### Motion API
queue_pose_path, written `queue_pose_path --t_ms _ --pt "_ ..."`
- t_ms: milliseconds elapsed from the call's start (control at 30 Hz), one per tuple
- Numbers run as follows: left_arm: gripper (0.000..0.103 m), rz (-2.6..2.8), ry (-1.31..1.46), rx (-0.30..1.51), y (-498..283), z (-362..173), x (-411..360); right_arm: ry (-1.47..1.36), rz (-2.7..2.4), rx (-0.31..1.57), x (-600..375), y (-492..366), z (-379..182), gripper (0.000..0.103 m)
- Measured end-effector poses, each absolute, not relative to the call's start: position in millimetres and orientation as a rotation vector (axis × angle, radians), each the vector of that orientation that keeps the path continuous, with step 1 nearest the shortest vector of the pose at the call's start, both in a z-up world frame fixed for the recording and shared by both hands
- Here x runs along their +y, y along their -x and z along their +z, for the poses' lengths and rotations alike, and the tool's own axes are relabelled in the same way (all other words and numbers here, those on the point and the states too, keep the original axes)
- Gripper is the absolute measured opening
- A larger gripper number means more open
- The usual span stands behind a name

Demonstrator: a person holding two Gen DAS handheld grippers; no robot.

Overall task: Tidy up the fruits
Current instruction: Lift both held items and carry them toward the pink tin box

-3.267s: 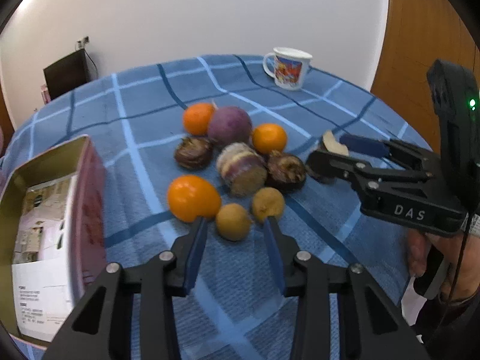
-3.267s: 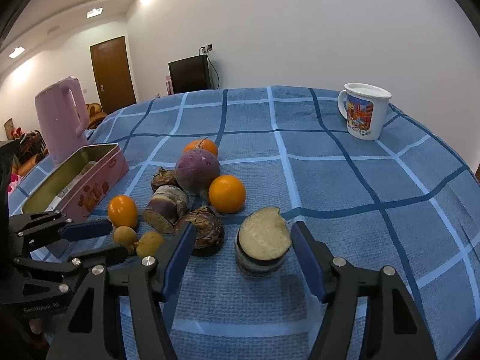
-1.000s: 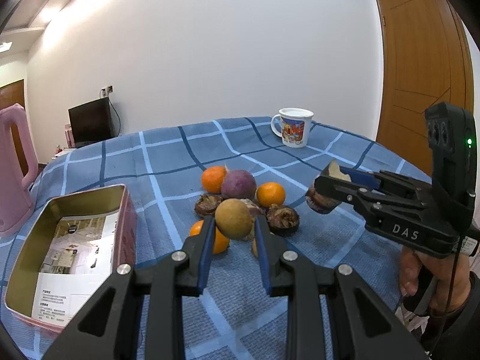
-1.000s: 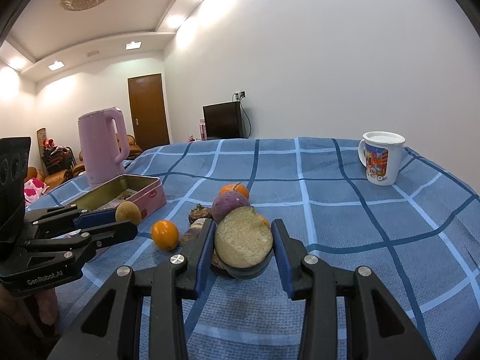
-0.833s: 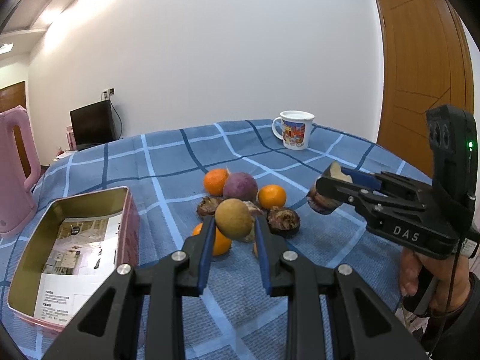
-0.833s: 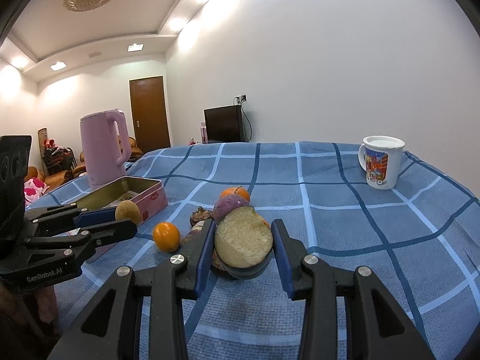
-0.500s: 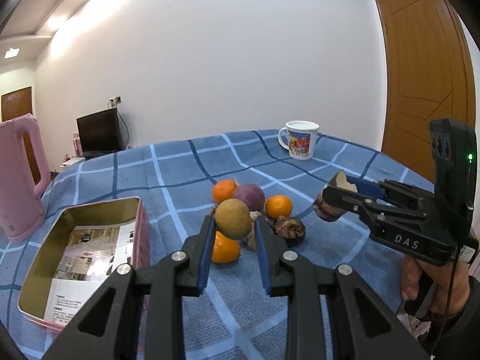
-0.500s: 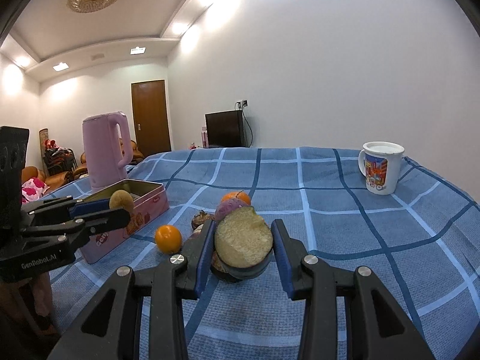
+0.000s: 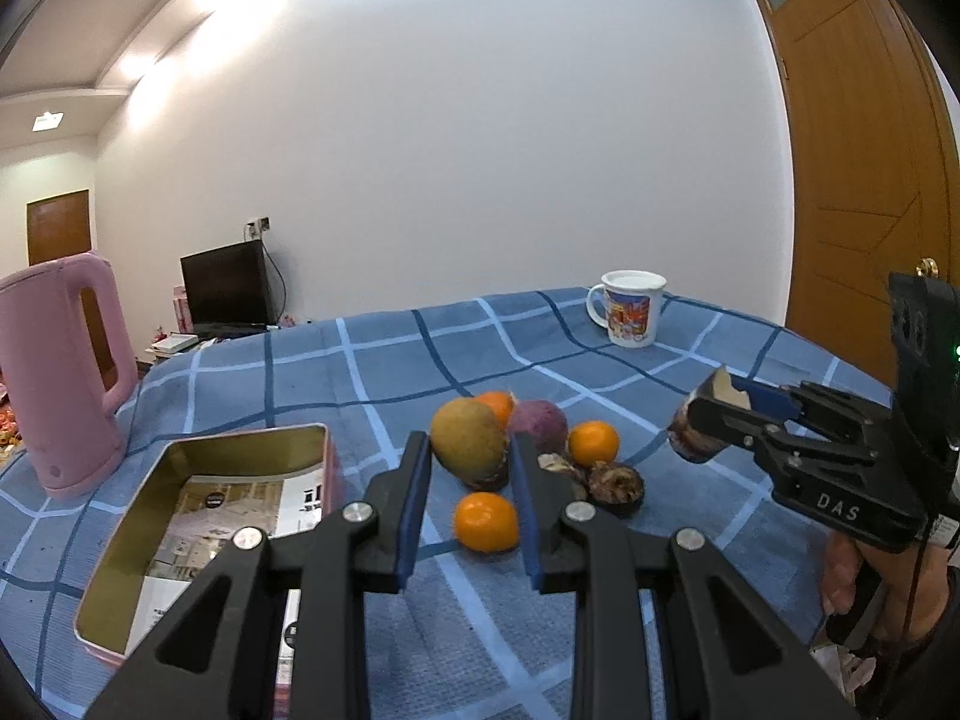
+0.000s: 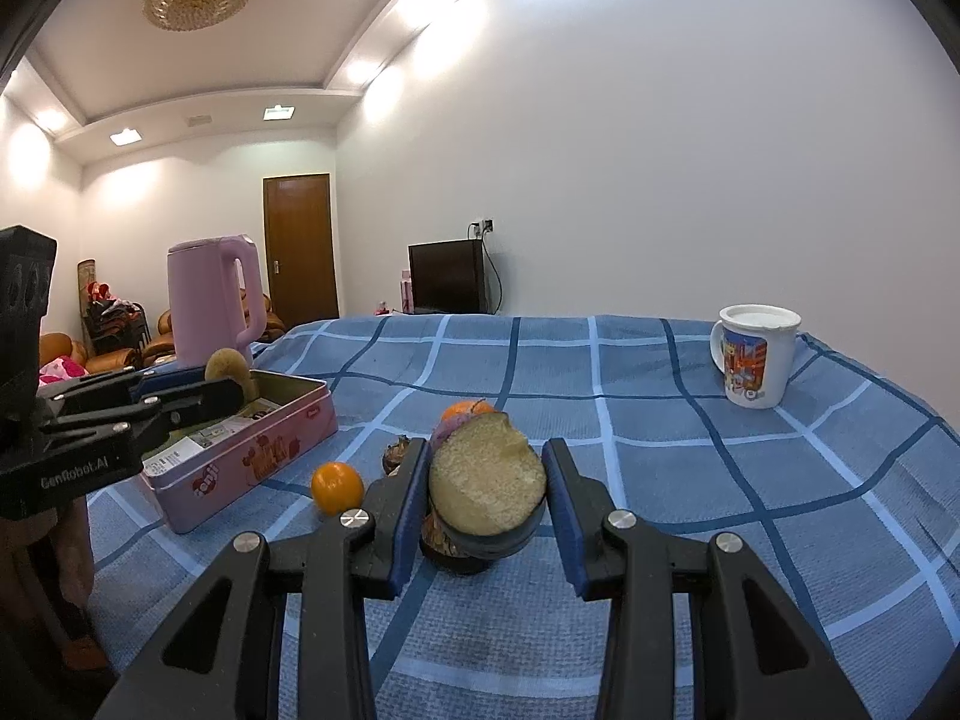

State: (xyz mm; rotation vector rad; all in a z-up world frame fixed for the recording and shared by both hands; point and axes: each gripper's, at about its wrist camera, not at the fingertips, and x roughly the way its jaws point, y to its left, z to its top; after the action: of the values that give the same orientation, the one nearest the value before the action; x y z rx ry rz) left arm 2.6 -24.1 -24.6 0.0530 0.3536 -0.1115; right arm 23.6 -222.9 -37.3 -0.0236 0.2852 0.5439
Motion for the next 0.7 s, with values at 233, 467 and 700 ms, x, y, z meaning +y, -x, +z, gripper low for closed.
queue_pose_path --t_ms 233,467,700 --pt "0.028 -0.082 -0.057 0.332 0 -21 -18 0.038 0.538 0.253 -222 -18 -36 0.040" --pt "0.028 -0.059 -0.058 0.326 0 -20 -12 0.049 0.528 0.246 -220 -15 -35 0.040" --pt "0.028 -0.039 -0.059 0.332 -1 -21 -8 0.053 0.525 0.246 -219 -13 -31 0.040"
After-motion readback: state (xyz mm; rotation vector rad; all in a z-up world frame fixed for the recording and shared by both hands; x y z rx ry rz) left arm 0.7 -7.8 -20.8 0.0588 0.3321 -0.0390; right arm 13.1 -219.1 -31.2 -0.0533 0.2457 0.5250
